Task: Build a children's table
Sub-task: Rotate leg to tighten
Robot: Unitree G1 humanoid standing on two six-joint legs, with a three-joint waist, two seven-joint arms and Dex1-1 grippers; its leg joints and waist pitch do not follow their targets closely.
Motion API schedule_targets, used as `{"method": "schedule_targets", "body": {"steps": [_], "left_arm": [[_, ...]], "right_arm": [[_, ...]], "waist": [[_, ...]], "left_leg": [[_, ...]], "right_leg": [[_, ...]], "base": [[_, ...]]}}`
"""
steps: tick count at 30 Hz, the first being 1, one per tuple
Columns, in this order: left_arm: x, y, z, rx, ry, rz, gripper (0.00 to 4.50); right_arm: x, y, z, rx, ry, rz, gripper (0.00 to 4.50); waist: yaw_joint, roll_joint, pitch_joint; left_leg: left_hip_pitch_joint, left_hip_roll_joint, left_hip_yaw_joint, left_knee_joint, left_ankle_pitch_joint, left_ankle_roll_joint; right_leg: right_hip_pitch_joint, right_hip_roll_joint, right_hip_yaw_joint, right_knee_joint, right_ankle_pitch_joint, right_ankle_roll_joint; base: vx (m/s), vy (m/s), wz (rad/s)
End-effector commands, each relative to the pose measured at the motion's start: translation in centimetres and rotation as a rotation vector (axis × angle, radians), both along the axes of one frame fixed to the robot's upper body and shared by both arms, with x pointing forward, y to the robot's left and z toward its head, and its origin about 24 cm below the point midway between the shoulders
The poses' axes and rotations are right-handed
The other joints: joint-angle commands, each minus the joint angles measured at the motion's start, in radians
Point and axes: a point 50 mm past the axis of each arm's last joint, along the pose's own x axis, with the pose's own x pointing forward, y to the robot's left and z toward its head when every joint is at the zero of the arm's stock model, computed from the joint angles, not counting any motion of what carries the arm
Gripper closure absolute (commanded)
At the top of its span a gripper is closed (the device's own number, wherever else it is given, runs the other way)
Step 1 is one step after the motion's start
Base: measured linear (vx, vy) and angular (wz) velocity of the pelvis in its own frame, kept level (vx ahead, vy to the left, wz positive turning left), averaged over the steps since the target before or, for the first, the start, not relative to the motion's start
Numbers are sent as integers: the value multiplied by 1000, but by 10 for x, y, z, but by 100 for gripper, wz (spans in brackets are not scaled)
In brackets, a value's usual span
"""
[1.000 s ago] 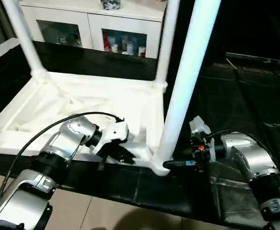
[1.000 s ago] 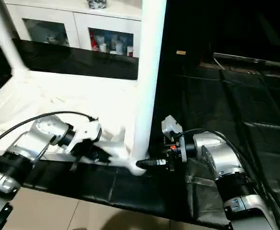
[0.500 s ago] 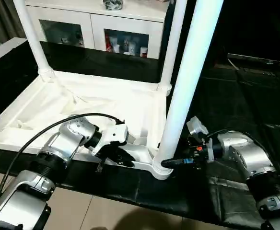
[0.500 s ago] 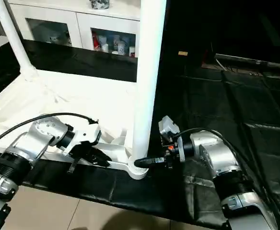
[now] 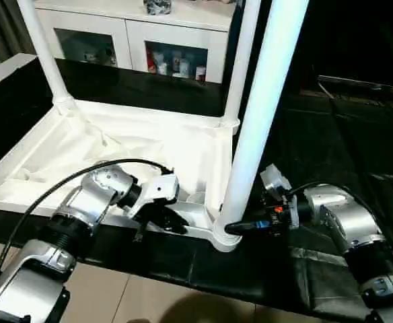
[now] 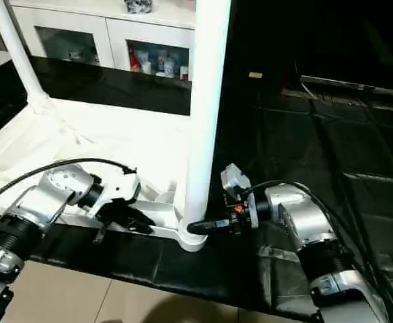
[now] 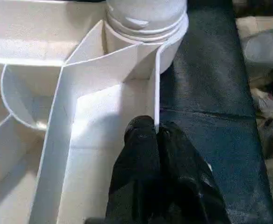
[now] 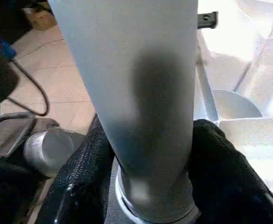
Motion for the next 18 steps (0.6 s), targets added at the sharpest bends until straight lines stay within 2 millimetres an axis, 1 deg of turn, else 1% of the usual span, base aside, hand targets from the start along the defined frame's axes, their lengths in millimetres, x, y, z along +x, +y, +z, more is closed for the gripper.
{"method": "schedule_targets", "body": {"steps": [1,2,3,4,5,6,7,8,9,10,11,12,13,14,15,16,17,18], "left_arm": [[6,-18,1,-36,-14,58,450],[10,-22,1,-50,-15,113,450],[10,-22,1,-50,-15,113,450],[14,-26,1,-61,-16,158,450],[17,-31,1,-72,-21,206,450],[21,-34,0,-76,-26,245,450],[25,-39,0,-80,-39,301,450],[29,-43,0,-84,-48,343,450],[32,-47,0,-88,-52,381,450],[34,-51,1,-92,-60,412,450],[37,-54,2,-97,-67,443,450],[38,-56,2,-100,-72,462,450],[40,-59,3,-109,-77,492,450],[43,-64,5,-123,-80,521,450],[43,-65,5,-129,-81,532,450],[44,-67,6,-134,-84,537,450],[45,-68,7,-136,-86,542,450],[45,-69,7,-135,-91,544,450]], "right_arm": [[2,12,-10,-35,23,-77,246],[8,17,-13,-47,7,-161,246],[8,17,-13,-47,7,-161,247],[14,22,-16,-56,-3,-240,248],[20,26,-18,-65,-8,-321,250],[25,31,-20,-75,-14,-386,250],[32,37,-21,-93,-21,-473,251],[37,42,-22,-104,-24,-536,251],[40,47,-23,-111,-19,-589,253],[43,52,-22,-116,-18,-632,255],[46,56,-22,-118,-16,-670,256],[47,58,-21,-120,-15,-694,256],[49,64,-20,-107,-2,-721,256],[51,72,-18,-92,12,-731,256],[51,75,-18,-88,17,-734,256],[51,79,-16,-69,22,-725,256],[51,82,-15,-57,25,-722,256],[52,85,-14,-42,25,-717,256]], "waist": [[-7,1,-60],[-9,5,-59],[-12,4,-57],[-14,1,-56],[-26,5,-51],[-37,3,-52],[-42,4,-53],[-53,3,-53],[-58,3,-52],[-66,4,-53],[-70,6,-53],[-73,3,-53],[-77,4,-55],[-80,5,-55],[-78,3,-57],[-77,4,-58],[-77,4,-58],[-75,4,-59]], "left_leg": [[-7,-16,20,-62,-207,27],[-8,-17,17,-64,-217,19],[-7,-18,19,-64,-225,15],[-3,-21,16,-65,-242,9],[-6,-24,15,-67,-260,0],[-4,-28,9,-65,-280,-8],[-6,-29,9,-65,-274,-12],[-11,-31,5,-66,-276,-13],[-12,-32,5,-65,-278,-12],[-10,-34,4,-63,-287,-7],[-11,-35,3,-64,-289,-4],[-9,-36,4,-63,-294,1],[-4,-36,5,-61,-300,11],[-3,-35,6,-61,-301,18],[-4,-35,6,-61,-295,21],[-7,-32,5,-64,-282,28],[-9,-31,7,-65,-278,31],[-8,-29,8,-65,-267,36]], "right_leg": [[61,-35,39,-71,-316,-177],[62,-37,38,-74,-358,-158],[57,-36,38,-79,-380,-149],[57,-37,35,-86,-431,-129],[54,-36,32,-92,-484,-109],[56,-38,24,-100,-547,-83],[56,-39,24,-100,-554,-76],[59,-38,19,-104,-566,-65],[59,-37,18,-106,-575,-59],[57,-36,15,-110,-580,-53],[57,-36,13,-112,-575,-54],[55,-34,12,-115,-575,-53],[51,-33,14,-116,-562,-63],[48,-32,16,-114,-543,-76],[50,-32,16,-112,-529,-82],[53,-33,20,-105,-490,-98],[53,-32,22,-104,-472,-105],[54,-33,26,-98,-421,-128]], "base": [[0,0,0],[0,0,0],[0,0,0],[0,0,0],[0,0,0],[0,0,0],[0,0,0],[0,0,0],[0,0,0],[0,0,0],[0,0,0],[0,0,0],[0,0,0],[0,0,0],[0,0,0],[0,0,0],[0,0,0],[0,0,0]]}}
